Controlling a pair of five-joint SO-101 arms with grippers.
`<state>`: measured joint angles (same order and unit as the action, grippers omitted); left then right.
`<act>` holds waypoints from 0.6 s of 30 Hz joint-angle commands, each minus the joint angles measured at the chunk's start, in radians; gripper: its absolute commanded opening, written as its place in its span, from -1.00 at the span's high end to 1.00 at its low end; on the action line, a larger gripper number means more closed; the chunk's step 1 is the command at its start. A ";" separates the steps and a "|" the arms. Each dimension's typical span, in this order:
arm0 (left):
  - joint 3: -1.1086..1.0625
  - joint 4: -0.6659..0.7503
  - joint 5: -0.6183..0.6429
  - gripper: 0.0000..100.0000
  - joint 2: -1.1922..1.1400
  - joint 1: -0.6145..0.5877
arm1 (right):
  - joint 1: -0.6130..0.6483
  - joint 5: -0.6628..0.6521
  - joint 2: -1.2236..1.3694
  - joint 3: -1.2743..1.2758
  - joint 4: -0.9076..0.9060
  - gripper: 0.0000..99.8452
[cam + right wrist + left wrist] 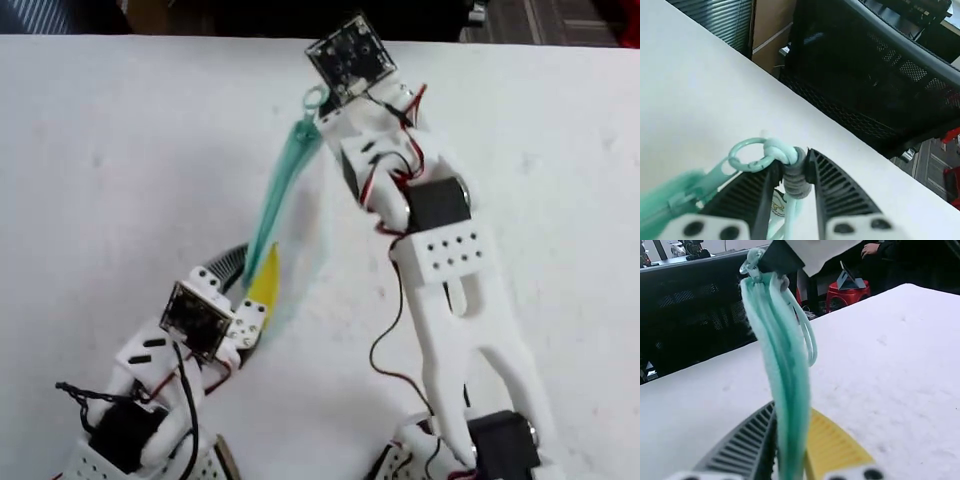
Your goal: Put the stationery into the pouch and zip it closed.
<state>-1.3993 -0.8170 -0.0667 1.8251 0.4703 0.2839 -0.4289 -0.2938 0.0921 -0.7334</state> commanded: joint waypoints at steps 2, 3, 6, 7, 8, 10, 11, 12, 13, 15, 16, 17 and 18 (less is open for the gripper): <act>0.048 -0.018 -0.008 0.96 0.007 0.010 | -0.113 0.012 0.059 -0.152 0.019 0.97; 0.048 -0.018 -0.008 0.96 0.007 0.010 | -0.122 0.012 0.074 -0.167 0.013 0.97; 0.048 -0.018 -0.008 0.96 0.007 0.010 | -0.127 0.012 0.104 -0.186 0.002 0.97; 0.048 -0.018 -0.008 0.96 0.007 0.010 | -0.124 0.012 0.108 -0.187 -0.005 0.97; 0.048 -0.018 -0.008 0.96 0.007 0.010 | -0.119 0.012 0.111 -0.187 -0.012 0.97; 0.048 -0.018 -0.008 0.96 0.007 0.010 | -0.117 0.012 0.120 -0.184 -0.012 0.97; 0.048 -0.018 -0.008 0.96 0.007 0.010 | -0.117 0.012 0.120 -0.183 -0.012 0.97; 0.048 -0.018 -0.008 0.96 0.007 0.010 | -0.119 0.012 0.120 -0.183 -0.013 0.97; 0.048 -0.017 -0.008 0.96 0.007 0.010 | -0.120 0.012 0.120 -0.183 -0.016 0.97; 0.048 -0.017 -0.008 0.96 0.007 0.010 | -0.122 0.012 0.120 -0.184 -0.030 0.97; 0.048 -0.017 -0.008 0.96 0.007 0.010 | -0.122 0.012 0.119 -0.184 -0.033 0.97; 0.048 -0.017 -0.011 0.96 0.007 0.010 | -0.122 0.012 0.119 -0.184 -0.033 0.97; 0.048 -0.018 -0.011 0.96 0.007 0.010 | -0.122 0.012 0.119 -0.184 -0.033 0.97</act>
<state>-1.3978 -0.8170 -0.0683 1.8236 0.4687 0.2455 -0.4289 -0.1726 -0.0123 -0.7748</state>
